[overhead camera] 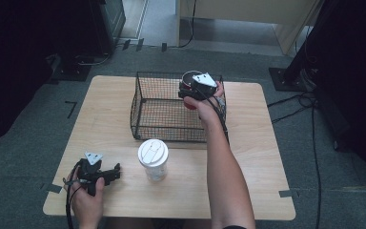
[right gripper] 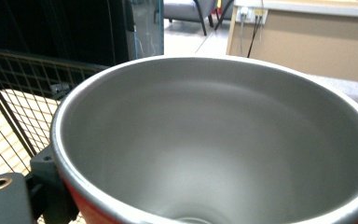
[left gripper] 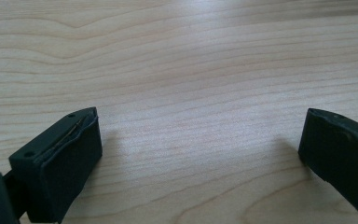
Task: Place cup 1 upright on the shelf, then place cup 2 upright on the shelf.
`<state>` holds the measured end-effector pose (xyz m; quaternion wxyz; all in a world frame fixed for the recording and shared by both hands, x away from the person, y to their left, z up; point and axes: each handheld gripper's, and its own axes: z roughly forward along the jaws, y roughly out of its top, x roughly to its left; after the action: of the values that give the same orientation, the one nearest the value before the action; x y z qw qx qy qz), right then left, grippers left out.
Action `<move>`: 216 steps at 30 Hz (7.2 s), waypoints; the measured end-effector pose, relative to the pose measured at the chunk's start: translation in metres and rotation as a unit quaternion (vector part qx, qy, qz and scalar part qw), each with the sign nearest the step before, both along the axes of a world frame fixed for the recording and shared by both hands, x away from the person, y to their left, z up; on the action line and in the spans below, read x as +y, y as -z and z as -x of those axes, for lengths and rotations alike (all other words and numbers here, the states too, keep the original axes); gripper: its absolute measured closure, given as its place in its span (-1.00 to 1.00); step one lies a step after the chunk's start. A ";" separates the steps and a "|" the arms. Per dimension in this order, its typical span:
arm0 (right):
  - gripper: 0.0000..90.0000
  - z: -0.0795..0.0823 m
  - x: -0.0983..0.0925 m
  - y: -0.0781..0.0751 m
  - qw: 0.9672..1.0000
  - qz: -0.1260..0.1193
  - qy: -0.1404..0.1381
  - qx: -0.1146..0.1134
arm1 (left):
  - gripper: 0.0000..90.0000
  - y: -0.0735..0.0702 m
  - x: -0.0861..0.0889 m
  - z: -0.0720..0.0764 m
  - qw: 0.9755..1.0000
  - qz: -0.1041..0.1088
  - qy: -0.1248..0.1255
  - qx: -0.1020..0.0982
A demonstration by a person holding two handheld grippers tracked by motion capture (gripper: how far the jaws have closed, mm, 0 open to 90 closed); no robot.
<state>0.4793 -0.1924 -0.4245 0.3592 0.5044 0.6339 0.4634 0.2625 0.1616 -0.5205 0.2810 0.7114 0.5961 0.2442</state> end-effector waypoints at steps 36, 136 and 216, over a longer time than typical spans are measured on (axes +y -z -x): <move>-0.96 0.004 0.000 0.025 0.997 0.010 -0.014 0.072 | -1.00 0.000 0.000 0.000 1.000 0.000 0.000 0.000; -0.99 0.260 -0.009 0.038 0.987 -0.025 -0.159 -0.024 | -1.00 0.000 -0.002 -0.001 1.000 0.001 0.004 -0.001; -0.64 0.245 0.091 0.045 0.973 -0.057 -0.219 -0.049 | -1.00 0.000 -0.002 -0.002 1.000 0.001 0.006 -0.001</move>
<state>0.2345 -0.1018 -0.4693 0.2500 0.3496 0.6830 0.5906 0.2647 0.1592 -0.5206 0.2835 0.7144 0.5921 0.2423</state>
